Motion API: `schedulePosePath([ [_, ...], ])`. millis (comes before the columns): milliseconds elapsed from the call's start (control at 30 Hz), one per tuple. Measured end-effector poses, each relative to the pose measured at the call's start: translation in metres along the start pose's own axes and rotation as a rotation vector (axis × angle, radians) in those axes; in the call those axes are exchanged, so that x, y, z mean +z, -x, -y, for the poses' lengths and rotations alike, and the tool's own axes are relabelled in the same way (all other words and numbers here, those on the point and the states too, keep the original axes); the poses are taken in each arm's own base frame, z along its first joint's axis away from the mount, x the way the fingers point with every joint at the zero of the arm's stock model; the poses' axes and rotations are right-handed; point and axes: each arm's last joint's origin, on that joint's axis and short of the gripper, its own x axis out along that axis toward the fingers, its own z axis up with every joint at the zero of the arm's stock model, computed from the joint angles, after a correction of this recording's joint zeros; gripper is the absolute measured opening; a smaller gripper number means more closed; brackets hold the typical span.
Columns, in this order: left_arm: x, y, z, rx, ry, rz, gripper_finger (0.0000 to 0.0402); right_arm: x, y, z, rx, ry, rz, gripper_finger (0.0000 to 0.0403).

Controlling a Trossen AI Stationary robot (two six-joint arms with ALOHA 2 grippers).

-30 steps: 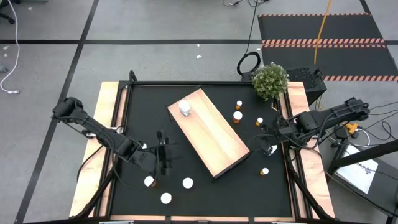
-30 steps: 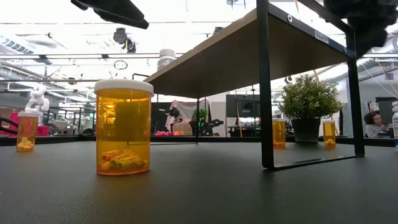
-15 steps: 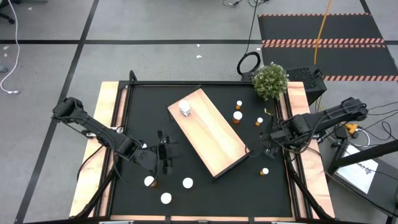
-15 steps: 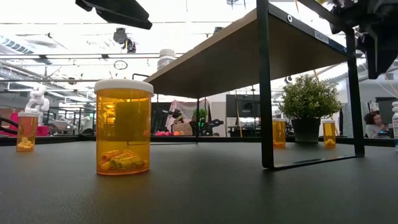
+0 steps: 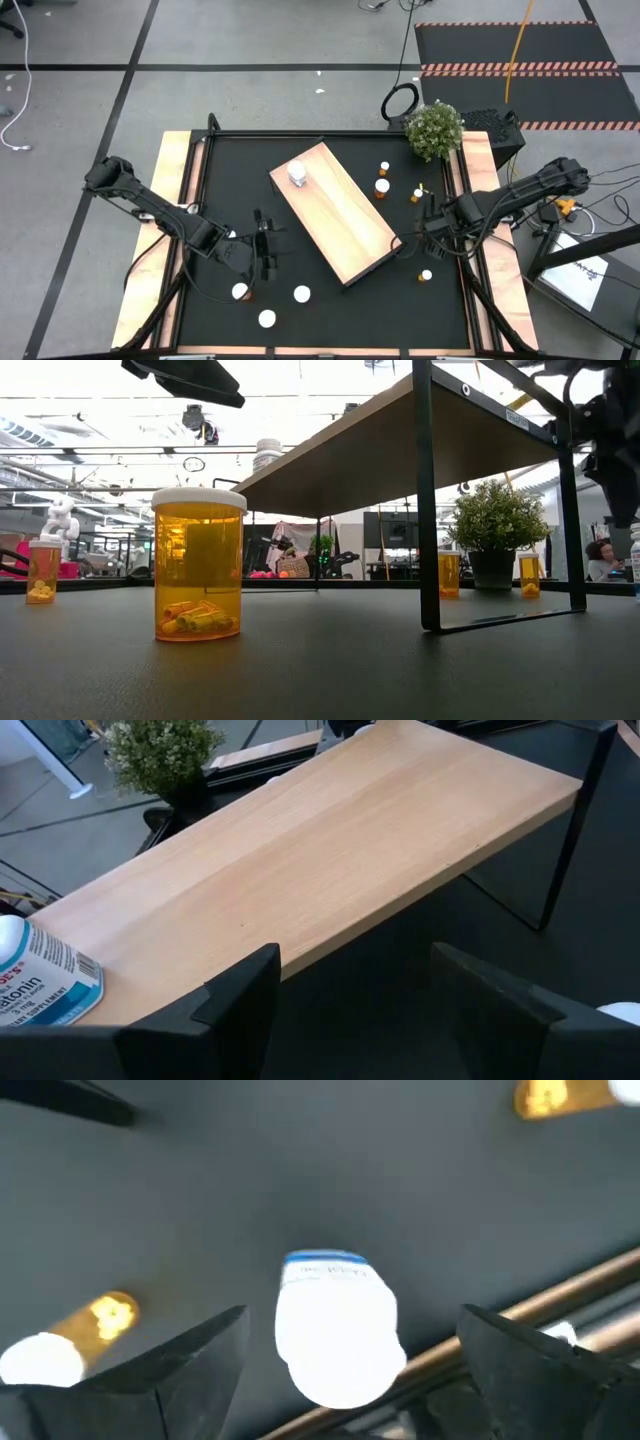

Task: Pick and place medicine bottles onto shelf by color
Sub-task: Put the white pill bottle on the shelf aligned with the white pill bottle

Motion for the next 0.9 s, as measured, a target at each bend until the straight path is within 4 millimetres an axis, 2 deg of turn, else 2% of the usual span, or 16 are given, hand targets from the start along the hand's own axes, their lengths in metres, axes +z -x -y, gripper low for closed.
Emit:
schedulePosePath([
  [400,-0.001,0.0,0.0,0.003,-0.003,-0.006,0.0257,0.002,-0.003,-0.003,-0.009,-0.006,-0.013,0.0353],
  [700,-0.001,0.0,0.0,-0.007,-0.006,-0.012,0.0257,0.003,-0.027,-0.009,-0.002,0.029,-0.087,0.0352],
  [900,-0.001,0.0,0.0,-0.008,-0.007,-0.013,0.0257,0.003,-0.03,-0.009,-0.009,0.052,-0.087,0.0352],
])
